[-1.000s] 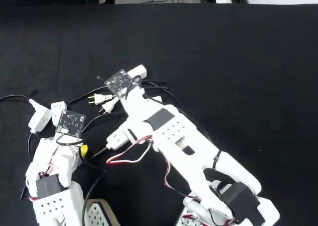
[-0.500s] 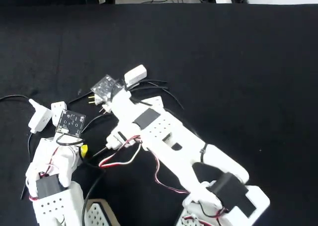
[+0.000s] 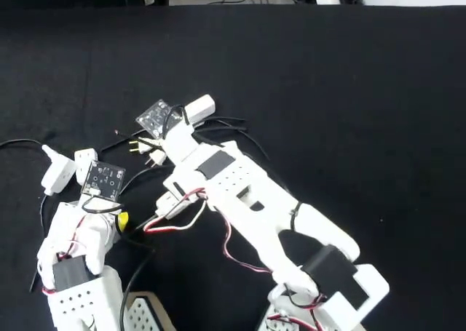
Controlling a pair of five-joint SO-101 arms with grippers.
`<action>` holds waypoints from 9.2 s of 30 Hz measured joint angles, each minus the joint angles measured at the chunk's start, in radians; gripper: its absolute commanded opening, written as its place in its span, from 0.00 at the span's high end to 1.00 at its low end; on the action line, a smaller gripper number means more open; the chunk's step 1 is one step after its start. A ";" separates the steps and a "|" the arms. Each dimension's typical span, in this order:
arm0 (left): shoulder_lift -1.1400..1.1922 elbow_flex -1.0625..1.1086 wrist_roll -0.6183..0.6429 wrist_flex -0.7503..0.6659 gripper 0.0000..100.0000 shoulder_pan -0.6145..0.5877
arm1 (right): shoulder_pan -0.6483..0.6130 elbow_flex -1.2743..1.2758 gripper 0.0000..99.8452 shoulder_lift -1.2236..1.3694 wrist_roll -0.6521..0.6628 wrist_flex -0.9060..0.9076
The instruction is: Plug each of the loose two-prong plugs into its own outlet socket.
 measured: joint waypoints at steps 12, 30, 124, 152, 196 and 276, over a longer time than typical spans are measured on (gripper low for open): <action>0.000 0.000 0.000 0.000 0.69 -0.002 | -0.011 -0.160 0.99 0.103 -0.140 0.183; 0.000 0.000 0.000 0.000 0.69 -0.008 | -0.035 -0.167 0.99 0.130 -0.253 0.218; 0.000 0.000 0.000 0.000 0.69 -0.008 | -0.115 0.158 0.99 -0.207 -0.107 0.003; 0.000 0.000 0.000 0.000 0.69 -0.008 | -0.129 0.091 0.99 -0.044 -0.140 -0.020; 0.015 -0.141 0.038 0.121 0.68 0.422 | 0.718 0.035 0.96 -0.310 0.055 0.216; 2.150 -1.863 -0.141 0.196 0.76 0.684 | 0.881 -0.166 0.96 -0.104 0.285 0.336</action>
